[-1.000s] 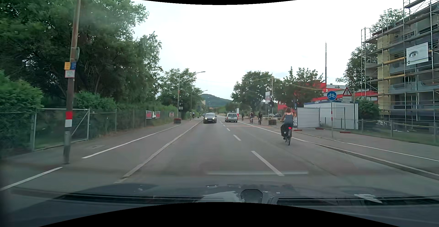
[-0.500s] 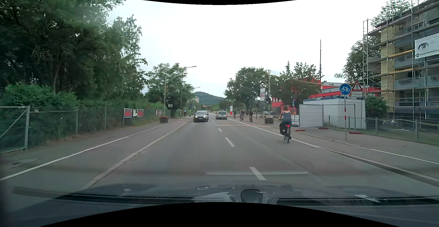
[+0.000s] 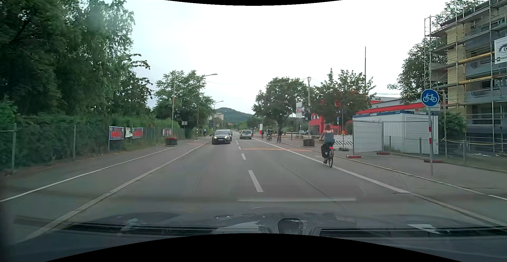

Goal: Follow the waypoints while adhering to traffic rules and regulations

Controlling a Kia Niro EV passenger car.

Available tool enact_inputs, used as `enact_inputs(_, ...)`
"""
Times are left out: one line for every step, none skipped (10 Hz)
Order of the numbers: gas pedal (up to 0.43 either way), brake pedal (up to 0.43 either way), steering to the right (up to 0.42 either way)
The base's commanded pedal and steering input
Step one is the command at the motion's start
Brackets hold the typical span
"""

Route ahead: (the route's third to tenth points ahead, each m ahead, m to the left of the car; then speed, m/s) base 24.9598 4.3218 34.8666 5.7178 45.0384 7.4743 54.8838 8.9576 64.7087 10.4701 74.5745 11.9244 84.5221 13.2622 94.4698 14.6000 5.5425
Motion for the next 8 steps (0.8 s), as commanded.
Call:
enact_inputs(0.13,0.0,0.015)
enact_inputs(0.13,0.0,0.007)
enact_inputs(0.13,0.0,0.0)
enact_inputs(0.13,0.0,-0.003)
enact_inputs(0.13,0.0,-0.003)
enact_inputs(0.13,0.0,-0.004)
enact_inputs(0.138,0.0,-0.005)
enact_inputs(0.138,0.0,-0.007)
